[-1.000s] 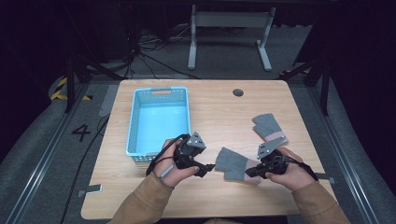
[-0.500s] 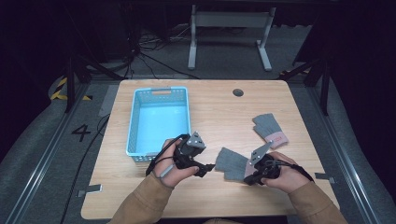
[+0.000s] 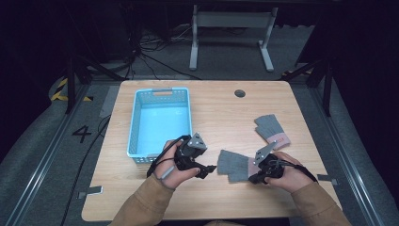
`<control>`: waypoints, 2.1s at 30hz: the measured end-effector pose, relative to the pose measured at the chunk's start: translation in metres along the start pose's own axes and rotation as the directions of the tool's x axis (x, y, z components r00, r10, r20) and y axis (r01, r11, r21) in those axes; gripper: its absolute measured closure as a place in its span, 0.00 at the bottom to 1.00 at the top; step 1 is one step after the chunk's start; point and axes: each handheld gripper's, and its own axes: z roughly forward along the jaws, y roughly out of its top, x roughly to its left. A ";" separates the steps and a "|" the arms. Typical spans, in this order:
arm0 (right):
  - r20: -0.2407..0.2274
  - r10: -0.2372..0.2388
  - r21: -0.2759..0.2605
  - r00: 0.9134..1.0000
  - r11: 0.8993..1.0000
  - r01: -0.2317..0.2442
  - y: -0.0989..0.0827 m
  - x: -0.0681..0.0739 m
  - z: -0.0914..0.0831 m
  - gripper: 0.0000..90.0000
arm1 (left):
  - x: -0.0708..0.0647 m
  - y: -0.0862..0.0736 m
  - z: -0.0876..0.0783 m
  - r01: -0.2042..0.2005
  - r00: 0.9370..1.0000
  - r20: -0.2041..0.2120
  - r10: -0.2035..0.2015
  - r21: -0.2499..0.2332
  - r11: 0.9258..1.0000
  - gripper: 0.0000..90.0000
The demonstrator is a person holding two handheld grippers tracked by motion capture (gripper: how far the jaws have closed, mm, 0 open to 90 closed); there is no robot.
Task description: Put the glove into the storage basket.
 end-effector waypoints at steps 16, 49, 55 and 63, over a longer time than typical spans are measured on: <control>0.061 0.060 -0.015 0.996 0.998 -0.059 -0.006 -0.009 -0.004 1.00 | 0.000 0.001 0.000 -0.002 1.000 0.003 0.002 0.001 1.000 0.34; 0.213 0.275 -0.385 0.938 0.906 -0.178 -0.011 -0.031 -0.067 0.82 | 0.001 -0.010 -0.011 0.032 0.999 -0.035 -0.033 -0.017 0.999 0.34; 0.242 0.343 -0.434 0.908 0.875 -0.215 -0.017 -0.044 -0.076 0.79 | 0.001 -0.018 -0.018 0.051 0.997 -0.055 -0.052 -0.015 0.999 0.34; 0.319 0.454 -0.499 0.832 0.827 -0.260 -0.022 -0.071 -0.077 0.72 | 0.001 -0.032 -0.029 0.086 0.993 -0.083 -0.087 -0.016 0.996 0.34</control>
